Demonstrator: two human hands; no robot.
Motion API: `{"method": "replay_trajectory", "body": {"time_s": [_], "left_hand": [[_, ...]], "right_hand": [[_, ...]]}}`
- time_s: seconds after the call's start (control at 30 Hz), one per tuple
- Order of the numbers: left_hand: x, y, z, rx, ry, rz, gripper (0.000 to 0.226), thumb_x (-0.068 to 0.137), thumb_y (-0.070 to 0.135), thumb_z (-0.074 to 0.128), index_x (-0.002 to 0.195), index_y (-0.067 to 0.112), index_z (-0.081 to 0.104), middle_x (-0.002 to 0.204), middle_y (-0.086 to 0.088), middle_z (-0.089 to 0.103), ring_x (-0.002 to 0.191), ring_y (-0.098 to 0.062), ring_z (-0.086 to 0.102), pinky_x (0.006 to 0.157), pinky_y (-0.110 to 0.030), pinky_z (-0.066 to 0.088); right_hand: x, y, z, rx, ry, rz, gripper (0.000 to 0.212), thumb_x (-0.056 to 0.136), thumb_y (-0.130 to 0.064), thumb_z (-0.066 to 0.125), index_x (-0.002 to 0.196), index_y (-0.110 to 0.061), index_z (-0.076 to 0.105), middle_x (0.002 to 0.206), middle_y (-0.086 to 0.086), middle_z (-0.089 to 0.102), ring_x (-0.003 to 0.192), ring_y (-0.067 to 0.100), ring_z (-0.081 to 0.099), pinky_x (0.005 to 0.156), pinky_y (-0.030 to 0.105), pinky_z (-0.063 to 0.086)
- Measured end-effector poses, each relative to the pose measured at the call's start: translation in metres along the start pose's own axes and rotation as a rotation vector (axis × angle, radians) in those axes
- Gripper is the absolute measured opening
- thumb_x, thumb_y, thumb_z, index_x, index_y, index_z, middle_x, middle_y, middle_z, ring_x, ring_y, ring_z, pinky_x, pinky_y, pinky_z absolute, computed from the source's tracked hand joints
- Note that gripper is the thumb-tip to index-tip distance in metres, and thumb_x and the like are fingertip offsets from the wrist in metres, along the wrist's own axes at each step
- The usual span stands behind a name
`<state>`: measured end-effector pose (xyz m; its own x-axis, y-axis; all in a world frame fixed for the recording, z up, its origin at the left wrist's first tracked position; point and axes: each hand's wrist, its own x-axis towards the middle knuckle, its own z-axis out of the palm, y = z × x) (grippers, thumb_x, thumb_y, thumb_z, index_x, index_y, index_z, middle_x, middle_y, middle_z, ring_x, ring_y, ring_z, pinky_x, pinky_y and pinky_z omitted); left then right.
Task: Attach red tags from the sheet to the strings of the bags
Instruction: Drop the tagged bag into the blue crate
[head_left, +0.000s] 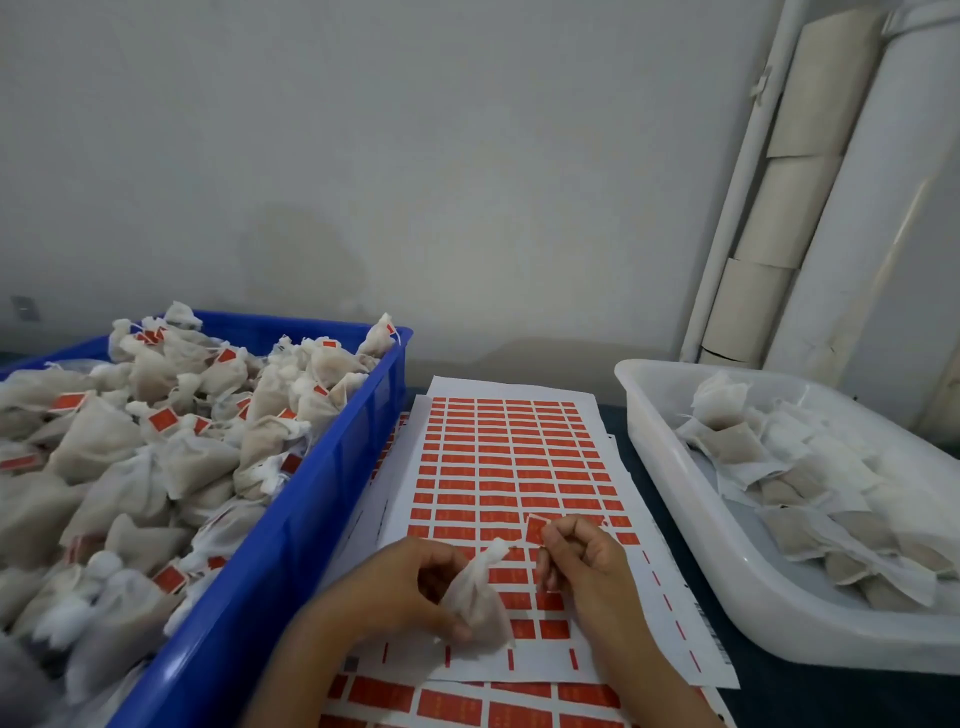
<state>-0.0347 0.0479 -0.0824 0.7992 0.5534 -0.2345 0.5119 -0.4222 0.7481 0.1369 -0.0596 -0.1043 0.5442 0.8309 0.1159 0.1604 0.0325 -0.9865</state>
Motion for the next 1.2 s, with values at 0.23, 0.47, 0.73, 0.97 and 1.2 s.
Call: {"method": "replay_trajectory", "body": {"time_s": [0.23, 0.47, 0.73, 0.97, 1.2], "left_hand": [[0.004, -0.001, -0.001, -0.062, 0.159, 0.042, 0.017, 0.074, 0.034, 0.074, 0.089, 0.031, 0.067, 0.090, 0.015, 0.069, 0.084, 0.001, 0.064, 0.076, -0.017, 0.053], [0.021, 0.031, -0.015, -0.333, 0.827, 0.028, 0.010, 0.082, 0.026, 0.067, 0.090, 0.022, 0.065, 0.083, 0.007, 0.068, 0.076, -0.007, 0.066, 0.076, -0.026, 0.056], [0.034, 0.069, -0.091, -0.520, 1.274, -0.025, 0.021, 0.089, 0.028, 0.058, 0.072, 0.018, 0.052, 0.064, 0.007, 0.052, 0.058, -0.004, 0.048, 0.054, -0.014, 0.034], [0.018, 0.035, -0.144, -0.415, 1.258, -0.260, 0.008, 0.081, 0.020, 0.065, 0.083, 0.013, 0.064, 0.084, -0.006, 0.063, 0.072, -0.020, 0.055, 0.072, -0.033, 0.049], [0.001, -0.009, -0.151, -0.067, 1.310, -0.651, 0.024, 0.087, 0.027, 0.059, 0.079, 0.007, 0.049, 0.068, -0.007, 0.047, 0.059, -0.017, 0.043, 0.062, -0.031, 0.039]], "right_hand": [[-0.002, 0.003, 0.005, 0.061, -0.048, 0.059, 0.016, 0.092, -0.036, 0.048, 0.096, -0.024, 0.058, 0.076, 0.000, 0.071, 0.068, 0.019, 0.068, 0.063, 0.024, 0.055], [0.006, 0.007, 0.005, 0.105, -0.015, 0.069, 0.012, 0.092, -0.034, 0.049, 0.102, -0.027, 0.052, 0.070, 0.005, 0.069, 0.048, 0.016, 0.060, 0.047, 0.021, 0.050], [0.008, 0.010, 0.004, 0.100, -0.076, 0.055, 0.014, 0.091, -0.033, 0.049, 0.100, -0.022, 0.051, 0.066, 0.006, 0.068, 0.046, 0.015, 0.060, 0.047, 0.020, 0.050], [0.014, 0.013, 0.001, 0.124, -0.141, 0.097, 0.012, 0.094, -0.026, 0.049, 0.102, -0.017, 0.049, 0.064, 0.008, 0.067, 0.045, 0.017, 0.058, 0.047, 0.023, 0.051], [0.015, 0.012, 0.005, 0.102, -0.159, 0.079, 0.010, 0.095, -0.024, 0.047, 0.100, -0.015, 0.049, 0.062, 0.005, 0.067, 0.044, 0.015, 0.058, 0.048, 0.019, 0.051]]}}
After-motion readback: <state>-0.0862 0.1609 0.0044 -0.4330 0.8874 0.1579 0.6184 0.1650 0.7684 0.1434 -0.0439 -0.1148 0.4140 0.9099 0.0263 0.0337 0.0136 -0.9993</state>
